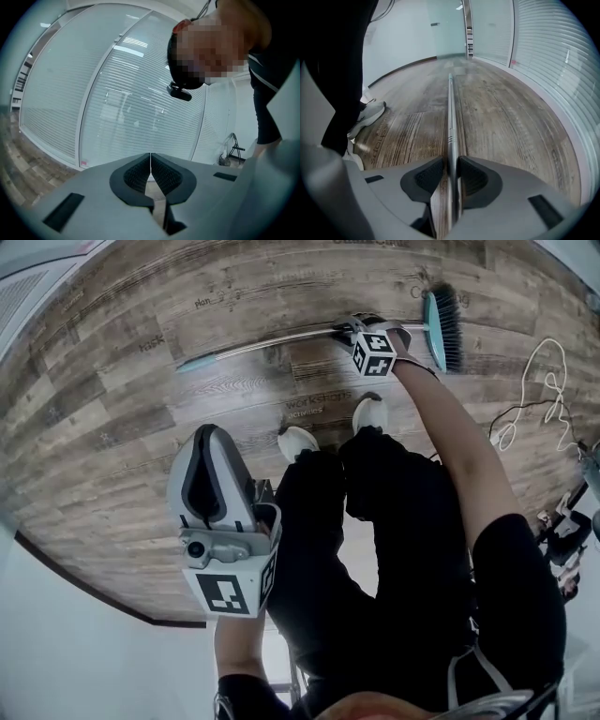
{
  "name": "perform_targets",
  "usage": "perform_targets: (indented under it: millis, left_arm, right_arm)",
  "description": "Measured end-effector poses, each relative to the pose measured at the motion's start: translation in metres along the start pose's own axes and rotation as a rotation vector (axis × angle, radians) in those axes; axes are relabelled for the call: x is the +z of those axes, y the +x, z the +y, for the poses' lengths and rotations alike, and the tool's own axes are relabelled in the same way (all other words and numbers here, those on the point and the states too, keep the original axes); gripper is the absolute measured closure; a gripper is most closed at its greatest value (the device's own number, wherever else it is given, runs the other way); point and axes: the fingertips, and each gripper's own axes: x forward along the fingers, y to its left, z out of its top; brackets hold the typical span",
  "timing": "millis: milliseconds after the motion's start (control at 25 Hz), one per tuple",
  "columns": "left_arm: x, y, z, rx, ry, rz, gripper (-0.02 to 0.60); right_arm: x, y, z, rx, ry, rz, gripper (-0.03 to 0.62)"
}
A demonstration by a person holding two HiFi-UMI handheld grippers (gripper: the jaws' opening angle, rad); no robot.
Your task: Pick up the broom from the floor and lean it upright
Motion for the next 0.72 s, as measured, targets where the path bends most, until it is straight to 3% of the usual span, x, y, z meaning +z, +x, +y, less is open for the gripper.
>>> perform_targets:
  millis: [120, 320, 520, 600, 720]
  left_arm:
    - [-0.001, 0.000, -0.005, -0.041, 0.052, 0.006, 0.561]
    - [0.000, 0.009, -0.006, -0.011, 0.039, 0.059, 0.561]
    - [0.013, 0.008, -0.027, 0.010, -0.010, 0.099, 0.561]
    - [0.030, 0.005, -0.036, 0.037, 0.005, 0.124, 0.561]
    - [0.062, 0.000, -0.066, -0.004, 0.045, 0.148, 0.561]
  right_arm:
    - [-0.003, 0.000, 0.000, 0.011, 0.025, 0.020, 0.507]
    - [0.014, -0.029, 0.002, 0.033, 0.063, -0.002, 0.511]
    - [0.046, -0.102, -0.015, -0.066, 0.137, -0.070, 0.514]
    - [0.068, -0.134, -0.025, -0.104, 0.160, -0.106, 0.516]
    - [0.092, -0.190, -0.030, -0.141, 0.197, -0.156, 0.517]
